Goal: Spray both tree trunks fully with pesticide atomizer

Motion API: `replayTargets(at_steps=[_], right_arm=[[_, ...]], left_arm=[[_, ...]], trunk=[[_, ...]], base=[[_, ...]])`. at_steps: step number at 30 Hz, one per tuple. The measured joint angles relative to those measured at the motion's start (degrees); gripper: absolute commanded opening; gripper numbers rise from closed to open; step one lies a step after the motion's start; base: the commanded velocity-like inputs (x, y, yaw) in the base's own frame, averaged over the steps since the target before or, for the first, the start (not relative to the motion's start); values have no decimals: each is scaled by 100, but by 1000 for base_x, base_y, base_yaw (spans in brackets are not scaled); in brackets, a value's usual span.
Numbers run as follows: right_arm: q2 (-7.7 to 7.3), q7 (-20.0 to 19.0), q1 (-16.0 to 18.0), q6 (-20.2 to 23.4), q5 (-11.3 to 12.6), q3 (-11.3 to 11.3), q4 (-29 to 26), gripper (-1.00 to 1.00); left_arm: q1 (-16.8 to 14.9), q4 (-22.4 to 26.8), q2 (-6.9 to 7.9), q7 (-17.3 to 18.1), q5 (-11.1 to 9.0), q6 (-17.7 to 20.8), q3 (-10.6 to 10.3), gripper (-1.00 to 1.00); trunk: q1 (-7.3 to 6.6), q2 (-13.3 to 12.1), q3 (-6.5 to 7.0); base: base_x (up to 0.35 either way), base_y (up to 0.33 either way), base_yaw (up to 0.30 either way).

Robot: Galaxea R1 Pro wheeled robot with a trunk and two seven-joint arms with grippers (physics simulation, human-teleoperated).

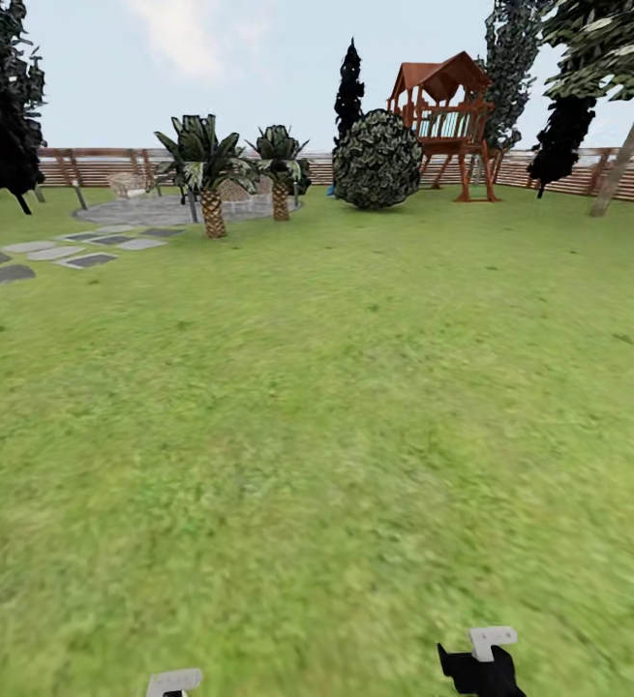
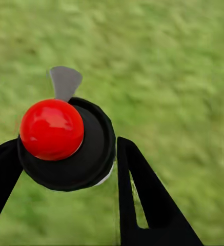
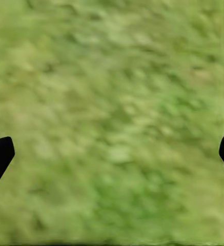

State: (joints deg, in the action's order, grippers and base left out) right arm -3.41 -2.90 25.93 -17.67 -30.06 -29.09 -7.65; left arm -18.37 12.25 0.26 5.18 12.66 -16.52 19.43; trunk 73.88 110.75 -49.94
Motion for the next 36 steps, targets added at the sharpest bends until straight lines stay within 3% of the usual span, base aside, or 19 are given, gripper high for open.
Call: replayTargets(at_steps=[36], right_arm=[[7,0,0,0,0,0,0,100]], left_arm=[[0,-3,0,0,0,0,1,-100]], trunk=[[0,0,0]], base=[[0,-274,-266]])
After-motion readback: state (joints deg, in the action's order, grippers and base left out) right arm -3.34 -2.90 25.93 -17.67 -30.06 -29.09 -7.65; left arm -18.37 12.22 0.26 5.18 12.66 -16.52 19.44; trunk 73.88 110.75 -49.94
